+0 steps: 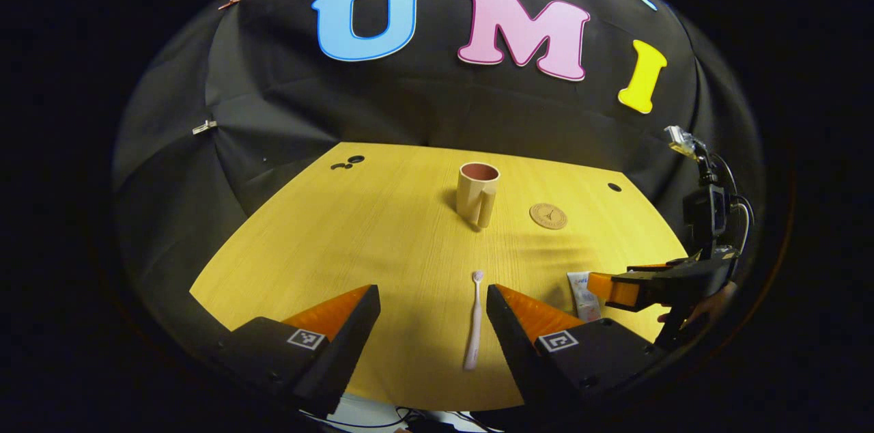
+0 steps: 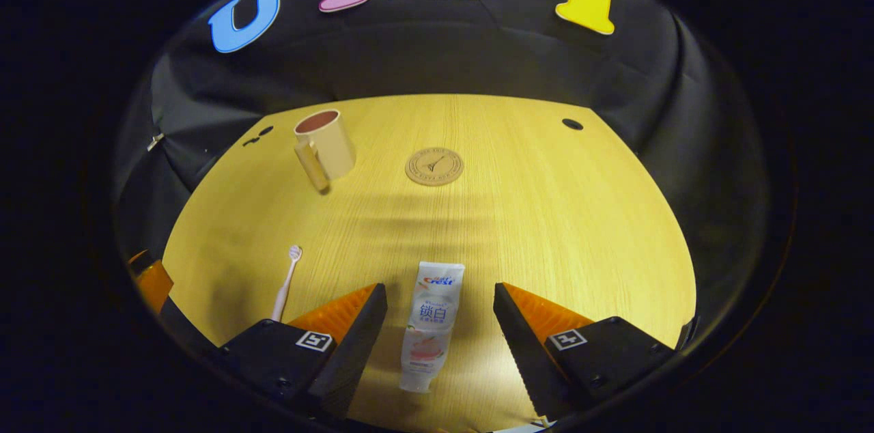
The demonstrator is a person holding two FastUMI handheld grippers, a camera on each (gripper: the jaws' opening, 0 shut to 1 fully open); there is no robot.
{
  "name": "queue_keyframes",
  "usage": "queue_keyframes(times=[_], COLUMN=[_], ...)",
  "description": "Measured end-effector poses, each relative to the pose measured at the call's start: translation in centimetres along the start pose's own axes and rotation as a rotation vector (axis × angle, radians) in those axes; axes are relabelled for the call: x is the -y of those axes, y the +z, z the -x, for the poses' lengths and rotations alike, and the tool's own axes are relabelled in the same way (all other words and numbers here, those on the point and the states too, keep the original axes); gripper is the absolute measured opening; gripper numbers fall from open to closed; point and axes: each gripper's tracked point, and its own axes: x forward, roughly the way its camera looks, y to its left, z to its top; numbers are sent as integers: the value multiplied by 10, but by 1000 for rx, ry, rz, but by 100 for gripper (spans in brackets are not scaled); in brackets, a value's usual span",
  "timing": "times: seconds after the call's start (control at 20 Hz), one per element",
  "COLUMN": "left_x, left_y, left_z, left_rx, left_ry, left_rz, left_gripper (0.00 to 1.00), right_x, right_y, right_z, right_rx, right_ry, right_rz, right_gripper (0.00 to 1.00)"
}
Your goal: Put the toothbrush and toothpaste on the desktop into the cup, then pick up the cup and place it on the coaster on the desktop.
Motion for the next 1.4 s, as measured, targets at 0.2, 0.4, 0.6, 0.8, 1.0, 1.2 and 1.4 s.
queue_keyframes(times=[0.2, 0.4, 0.6, 0.8, 1.0, 1.2, 1.4], left_x=[-6, -5, 0, 3, 2, 0, -3], left_y=[-7, -12, -9, -9, -11, -8, -13], left_z=[1, 0, -1, 1, 0, 0, -2], left_rx=[-33, -61, -58, -51, -49, -36, -45], left_ry=[32, 36, 20, -11, -32, -44, -43], left_rz=[2, 16, 3, 11, 33, 40, 52], left_gripper=[97, 98, 98, 98, 98, 98, 98], right_x=[-1, -2, 0, -3, -6, -7, -6], right_y=[-25, -45, -43, -55, -56, -56, -55], right_z=[-21, -34, -33, -28, -24, -26, -24], right_rx=[-98, -168, -177, -257, -281, -349, -367], right_ry=[1, -16, -33, -52, -44, -33, -19], right_rz=[1, 31, -4, -27, -14, -6, 21], right_gripper=[98, 98, 97, 75, 60, 53, 41])
